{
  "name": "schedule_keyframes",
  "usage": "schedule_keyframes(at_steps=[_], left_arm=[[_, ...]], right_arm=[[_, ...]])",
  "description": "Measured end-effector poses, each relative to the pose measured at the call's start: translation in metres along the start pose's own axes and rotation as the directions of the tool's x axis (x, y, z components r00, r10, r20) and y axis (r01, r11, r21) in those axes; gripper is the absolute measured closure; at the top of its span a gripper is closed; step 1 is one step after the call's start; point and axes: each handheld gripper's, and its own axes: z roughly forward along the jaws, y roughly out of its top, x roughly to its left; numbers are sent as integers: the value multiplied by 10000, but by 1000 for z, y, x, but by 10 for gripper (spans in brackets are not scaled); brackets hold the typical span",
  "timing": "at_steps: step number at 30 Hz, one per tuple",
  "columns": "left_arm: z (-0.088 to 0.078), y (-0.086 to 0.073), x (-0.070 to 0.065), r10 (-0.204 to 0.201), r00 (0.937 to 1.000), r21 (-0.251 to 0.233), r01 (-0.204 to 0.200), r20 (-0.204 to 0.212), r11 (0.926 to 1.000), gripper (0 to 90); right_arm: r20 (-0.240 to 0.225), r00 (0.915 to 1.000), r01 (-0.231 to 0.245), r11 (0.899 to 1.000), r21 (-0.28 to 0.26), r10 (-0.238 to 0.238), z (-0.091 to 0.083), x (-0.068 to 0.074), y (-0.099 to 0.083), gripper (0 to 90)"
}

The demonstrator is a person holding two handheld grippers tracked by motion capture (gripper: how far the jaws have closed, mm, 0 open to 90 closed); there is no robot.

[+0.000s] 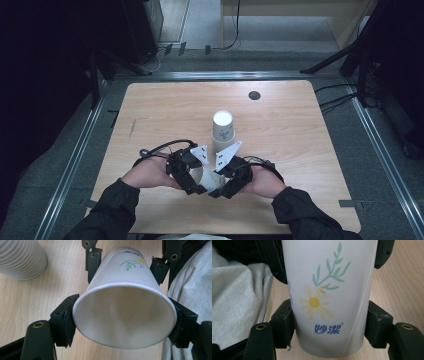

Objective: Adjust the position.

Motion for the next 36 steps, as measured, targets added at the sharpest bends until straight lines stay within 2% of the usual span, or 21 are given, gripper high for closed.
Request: schedule_keyframes(at_steps=[3, 5, 13, 15, 21, 25, 28, 30, 32, 34, 36], left_arm=[[-1, 0, 0, 193, 9997, -262, -197, -145, 9995, 175], [-2, 0, 1, 111, 9997, -358, -119, -218, 9993, 125], [-15, -7, 7, -171, 9993, -1226, 127, -344, 9924, 118], [-17, -10, 9, -141, 9991, -1460, 81, -406, 9893, 117], [-22, -18, 13, -479, 9988, -2205, 461, -29, 9743, 122], [-21, -21, 13, -591, 9981, -2487, 610, 151, 9667, 124], [-20, -23, 11, -717, 9973, -2680, 725, 130, 9607, 124], [-21, -24, 10, -781, 9968, -2871, 800, 182, 9546, 124], [-22, -24, 9, -878, 9960, -3149, 893, 188, 9449, 124], [-25, -24, 9, -977, 9951, -3498, 977, 176, 9317, 124], [-27, -24, 9, -1083, 9941, -3904, 1041, 112, 9147, 124]], right_arm=[[-6, 10000, 20, 10000, -16, -20, -1, 0, 0, 345], [-28, 10000, 16, 9999, -126, -16, -3, -1, -1, 345], [175, 9997, -154, 9978, -642, 166, -18, -5, -2, 345], [210, 9996, -188, 9967, -784, 205, -22, -6, -3, 345], [450, 9987, -204, 9935, -1116, 256, -32, -8, -5, 345], [501, 9983, -232, 9917, -1268, 297, -37, -9, -6, 345], [567, 9979, -246, 9904, -1358, 325, -41, -9, -7, 345], [582, 9975, -303, 9886, -1472, 392, -44, -9, -7, 345], [596, 9972, -344, 9871, -1566, 443, -46, -8, -7, 345], [574, 9974, -329, 9848, -1707, 433, -48, -8, -8, 345], [519, 9975, -366, 9820, -1854, 470, -50, -8, -8, 345]])
